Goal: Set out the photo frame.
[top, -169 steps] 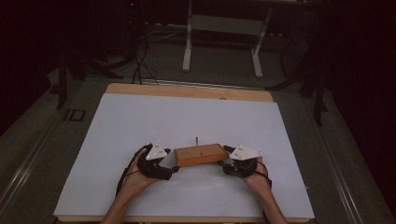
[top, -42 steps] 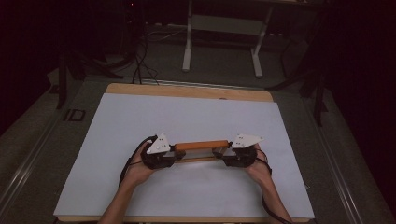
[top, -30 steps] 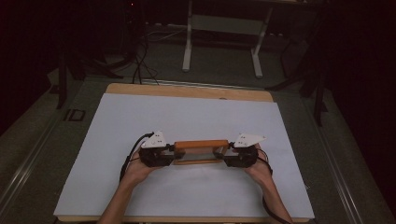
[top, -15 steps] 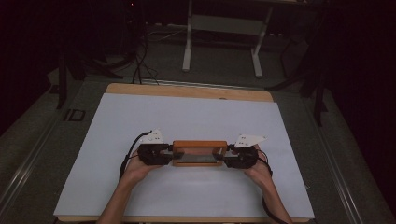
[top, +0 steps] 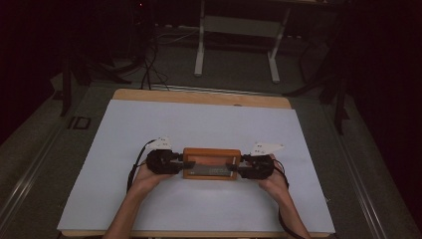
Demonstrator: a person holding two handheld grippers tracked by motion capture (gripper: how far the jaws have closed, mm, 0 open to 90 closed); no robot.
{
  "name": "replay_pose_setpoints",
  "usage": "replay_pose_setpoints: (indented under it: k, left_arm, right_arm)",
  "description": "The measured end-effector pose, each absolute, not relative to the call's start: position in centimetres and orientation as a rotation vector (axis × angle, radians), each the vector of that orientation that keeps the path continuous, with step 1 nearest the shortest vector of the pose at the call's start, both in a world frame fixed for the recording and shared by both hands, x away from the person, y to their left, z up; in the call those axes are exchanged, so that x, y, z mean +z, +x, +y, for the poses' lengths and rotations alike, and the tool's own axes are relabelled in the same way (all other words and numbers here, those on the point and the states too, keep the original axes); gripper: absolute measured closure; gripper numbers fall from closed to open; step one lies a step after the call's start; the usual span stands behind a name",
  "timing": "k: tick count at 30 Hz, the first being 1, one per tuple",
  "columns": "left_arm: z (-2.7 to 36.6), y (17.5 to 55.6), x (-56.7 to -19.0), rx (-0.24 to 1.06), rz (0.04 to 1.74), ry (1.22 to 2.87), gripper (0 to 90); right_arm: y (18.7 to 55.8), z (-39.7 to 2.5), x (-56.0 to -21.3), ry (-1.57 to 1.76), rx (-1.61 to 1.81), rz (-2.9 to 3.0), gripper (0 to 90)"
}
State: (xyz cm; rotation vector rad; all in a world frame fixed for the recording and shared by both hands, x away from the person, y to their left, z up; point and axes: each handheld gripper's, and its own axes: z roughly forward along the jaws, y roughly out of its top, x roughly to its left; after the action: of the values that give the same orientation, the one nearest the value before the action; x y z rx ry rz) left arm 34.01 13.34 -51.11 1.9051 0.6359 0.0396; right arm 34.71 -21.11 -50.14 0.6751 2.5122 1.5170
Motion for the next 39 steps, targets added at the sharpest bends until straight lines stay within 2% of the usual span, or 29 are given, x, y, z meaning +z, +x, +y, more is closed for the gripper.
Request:
replay_pose_setpoints:
  k: [23, 39]
  left_arm:
    - [13.2, 34.8, -52.1, 0.019, 0.767, 1.862, 58.7]
    - [13.1, 34.7, -52.0, 0.018, 0.779, 1.863, 58.8]
  right_arm:
    - [36.0, -21.0, -51.2, 0.809, 1.567, 2.534, 55.7]
    - [36.2, -21.1, -51.3, 0.800, 1.563, 2.535, 54.9]
